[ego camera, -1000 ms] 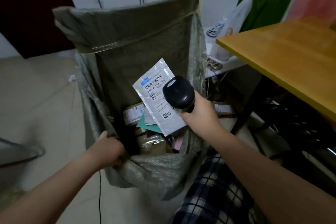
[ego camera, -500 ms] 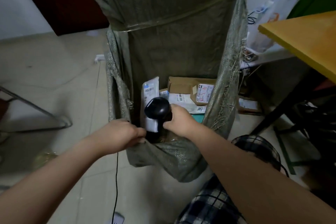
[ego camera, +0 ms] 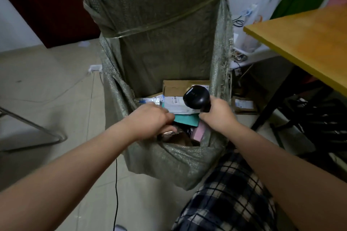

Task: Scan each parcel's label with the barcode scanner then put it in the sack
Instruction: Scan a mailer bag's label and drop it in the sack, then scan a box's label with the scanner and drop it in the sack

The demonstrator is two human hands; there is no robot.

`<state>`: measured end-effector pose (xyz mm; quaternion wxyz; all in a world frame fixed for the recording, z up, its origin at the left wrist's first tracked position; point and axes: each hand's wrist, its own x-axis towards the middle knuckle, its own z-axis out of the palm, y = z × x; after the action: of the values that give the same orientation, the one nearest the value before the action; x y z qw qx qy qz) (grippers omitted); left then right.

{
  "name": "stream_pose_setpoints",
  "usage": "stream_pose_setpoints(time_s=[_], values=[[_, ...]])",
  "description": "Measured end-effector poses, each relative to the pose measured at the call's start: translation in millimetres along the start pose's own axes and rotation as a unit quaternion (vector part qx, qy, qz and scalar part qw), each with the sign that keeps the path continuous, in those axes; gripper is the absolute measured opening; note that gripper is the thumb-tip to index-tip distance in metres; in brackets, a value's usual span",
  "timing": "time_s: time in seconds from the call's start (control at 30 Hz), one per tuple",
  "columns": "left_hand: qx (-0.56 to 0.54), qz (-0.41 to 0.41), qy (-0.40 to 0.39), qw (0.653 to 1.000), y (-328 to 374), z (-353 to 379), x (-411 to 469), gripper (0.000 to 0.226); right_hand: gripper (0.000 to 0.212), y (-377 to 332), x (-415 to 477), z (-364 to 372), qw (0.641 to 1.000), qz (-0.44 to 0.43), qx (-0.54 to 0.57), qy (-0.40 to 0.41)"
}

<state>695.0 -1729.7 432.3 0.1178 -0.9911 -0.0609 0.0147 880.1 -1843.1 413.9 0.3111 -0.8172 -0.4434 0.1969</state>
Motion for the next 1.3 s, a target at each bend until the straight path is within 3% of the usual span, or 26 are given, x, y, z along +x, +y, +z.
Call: stream_pose_setpoints(time_s=[0.13, 0.27, 0.37, 0.5, 0.6, 0.77, 0.93, 1.1, 1.2, 1.3], values=[[0.047, 0.015, 0.019, 0.999, 31, -33, 61, 0.041, 0.032, 26, -29, -32, 0.995, 0.021, 0.046, 0.087], [0.004, 0.113, 0.127, 0.985, 71, -64, 120, 0.036, 0.032, 61, -70, -84, 0.970, 0.074, 0.089, 0.213], [-0.026, 0.156, 0.176, 0.971, 114, -88, 165, 0.028, 0.031, 87, -114, -128, 0.935, 0.111, 0.136, 0.307], [-0.081, 0.212, 0.242, 0.943, 184, -122, 219, 0.023, 0.014, 115, -185, -182, 0.883, 0.126, 0.156, 0.425], [-0.125, 0.246, 0.260, 0.925, 242, -147, 250, 0.025, 0.020, 134, -233, -216, 0.837, 0.162, 0.187, 0.487], [-0.171, 0.263, 0.274, 0.909, 323, -168, 282, 0.037, 0.022, 162, -286, -238, 0.786, 0.216, 0.229, 0.533], [-0.146, 0.233, 0.201, 0.940, 366, -172, 320, 0.076, 0.016, 173, -308, -253, 0.756, 0.212, 0.258, 0.563], [-0.169, 0.228, 0.139, 0.949, 364, -161, 331, 0.091, 0.019, 178, -306, -255, 0.752, 0.212, 0.262, 0.567], [-0.197, 0.235, 0.161, 0.938, 346, -155, 316, 0.094, 0.022, 178, -301, -250, 0.751, 0.205, 0.265, 0.568], [-0.150, 0.250, 0.213, 0.933, 320, -146, 293, 0.105, 0.029, 172, -293, -245, 0.753, 0.189, 0.275, 0.568]])
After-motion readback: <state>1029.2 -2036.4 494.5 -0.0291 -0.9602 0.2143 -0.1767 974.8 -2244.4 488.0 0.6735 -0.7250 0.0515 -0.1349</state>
